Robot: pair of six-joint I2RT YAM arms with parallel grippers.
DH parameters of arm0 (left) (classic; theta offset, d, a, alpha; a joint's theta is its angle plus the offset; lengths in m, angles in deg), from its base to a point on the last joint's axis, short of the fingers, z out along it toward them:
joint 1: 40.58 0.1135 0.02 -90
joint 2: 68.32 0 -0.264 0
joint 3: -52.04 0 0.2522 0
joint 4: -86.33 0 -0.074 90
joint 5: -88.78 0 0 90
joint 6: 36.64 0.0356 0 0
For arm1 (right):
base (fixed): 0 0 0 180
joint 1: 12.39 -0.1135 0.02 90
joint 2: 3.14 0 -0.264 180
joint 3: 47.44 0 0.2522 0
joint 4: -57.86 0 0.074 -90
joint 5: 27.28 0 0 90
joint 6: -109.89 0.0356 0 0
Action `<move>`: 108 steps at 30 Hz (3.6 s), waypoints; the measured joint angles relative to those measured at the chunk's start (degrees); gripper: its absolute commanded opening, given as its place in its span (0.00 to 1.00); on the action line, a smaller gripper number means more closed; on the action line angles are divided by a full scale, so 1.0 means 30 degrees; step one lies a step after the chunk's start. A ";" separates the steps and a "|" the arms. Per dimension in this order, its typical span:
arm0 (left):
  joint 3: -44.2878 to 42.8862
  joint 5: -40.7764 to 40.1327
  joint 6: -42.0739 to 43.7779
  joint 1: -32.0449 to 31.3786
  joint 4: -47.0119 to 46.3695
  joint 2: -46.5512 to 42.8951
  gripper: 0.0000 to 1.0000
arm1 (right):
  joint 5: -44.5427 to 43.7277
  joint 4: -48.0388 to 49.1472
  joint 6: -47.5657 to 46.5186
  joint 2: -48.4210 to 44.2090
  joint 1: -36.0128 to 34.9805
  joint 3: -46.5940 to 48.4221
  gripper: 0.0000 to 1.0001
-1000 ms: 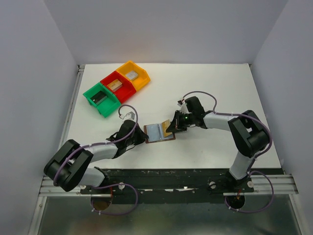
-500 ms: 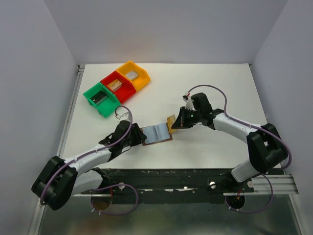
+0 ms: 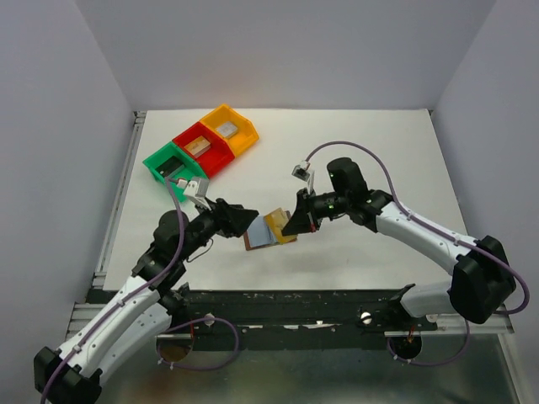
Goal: Take the credit cards out of the card holder
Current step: Remove the credit card from the card holder.
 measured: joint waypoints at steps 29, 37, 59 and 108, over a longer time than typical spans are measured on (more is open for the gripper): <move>-0.1188 1.3034 0.2025 0.1071 -0.1129 0.0095 0.40 | 0.4437 -0.5799 -0.4597 0.0627 -0.3045 0.3417 0.00; -0.0736 1.4404 0.1348 0.1071 -0.2616 0.0750 0.17 | 0.4721 -0.5807 -0.4692 0.0627 -0.3118 0.3636 0.00; 0.1792 0.8072 -0.0656 0.2215 -0.4634 -0.1945 0.00 | -0.1020 -0.0940 0.0568 -0.3045 -0.1392 0.1326 0.69; 0.5362 0.4233 -0.5391 0.2317 -1.2080 -0.2506 0.36 | 0.1246 1.1038 0.8459 -0.0437 -0.1107 -0.1122 0.00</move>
